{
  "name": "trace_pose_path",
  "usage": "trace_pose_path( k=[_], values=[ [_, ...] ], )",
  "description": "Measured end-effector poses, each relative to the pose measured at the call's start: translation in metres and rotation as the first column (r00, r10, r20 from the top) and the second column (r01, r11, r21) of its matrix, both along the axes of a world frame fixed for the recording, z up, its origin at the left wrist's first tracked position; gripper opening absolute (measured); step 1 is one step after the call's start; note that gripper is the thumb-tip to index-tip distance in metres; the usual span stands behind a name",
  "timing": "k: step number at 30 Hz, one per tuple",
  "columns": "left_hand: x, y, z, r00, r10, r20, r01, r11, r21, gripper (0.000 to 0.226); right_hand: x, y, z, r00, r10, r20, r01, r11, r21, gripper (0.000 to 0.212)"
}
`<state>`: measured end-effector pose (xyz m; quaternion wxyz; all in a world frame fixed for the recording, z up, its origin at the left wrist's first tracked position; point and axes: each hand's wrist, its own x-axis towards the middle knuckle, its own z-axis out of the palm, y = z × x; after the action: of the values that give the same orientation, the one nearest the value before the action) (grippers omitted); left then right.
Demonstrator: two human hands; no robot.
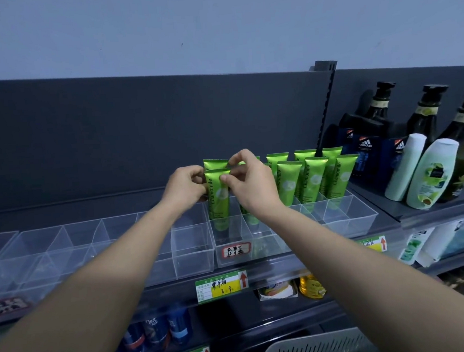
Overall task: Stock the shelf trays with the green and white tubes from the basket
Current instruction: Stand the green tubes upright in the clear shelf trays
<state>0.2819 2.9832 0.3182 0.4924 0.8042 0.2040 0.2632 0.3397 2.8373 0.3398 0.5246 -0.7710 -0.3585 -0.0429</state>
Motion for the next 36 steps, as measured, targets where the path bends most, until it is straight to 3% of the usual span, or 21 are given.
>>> trace_pose_path(
  k=[14, 16, 20, 25, 36],
  values=[
    [-0.021, -0.019, 0.006, 0.983, 0.166, -0.08, -0.154, 0.978, 0.139, 0.014, -0.01, -0.031, 0.0, 0.992, -0.007, 0.129, 0.015, 0.998, -0.06, 0.028],
    [-0.026, -0.023, 0.007, 0.968, 0.227, -0.111, -0.205, 0.962, 0.181, 0.023, -0.01, -0.04, -0.002, 0.989, -0.003, 0.15, 0.016, 0.996, -0.086, 0.027],
    [-0.042, -0.043, 0.013, 0.909, 0.381, -0.166, -0.294, 0.873, 0.39, 0.031, -0.013, -0.062, -0.006, 0.961, 0.037, 0.273, 0.017, 0.982, -0.19, 0.028],
    [-0.067, -0.075, 0.008, 0.872, 0.451, -0.19, -0.273, 0.77, 0.576, 0.034, -0.017, -0.098, -0.018, 0.892, 0.12, 0.436, 0.017, 0.954, -0.299, 0.031],
    [-0.115, -0.157, -0.019, 0.831, 0.524, -0.188, -0.194, 0.59, 0.783, 0.054, -0.026, -0.165, -0.059, 0.866, 0.224, 0.446, 0.03, 0.868, -0.495, 0.047]
  ],
)
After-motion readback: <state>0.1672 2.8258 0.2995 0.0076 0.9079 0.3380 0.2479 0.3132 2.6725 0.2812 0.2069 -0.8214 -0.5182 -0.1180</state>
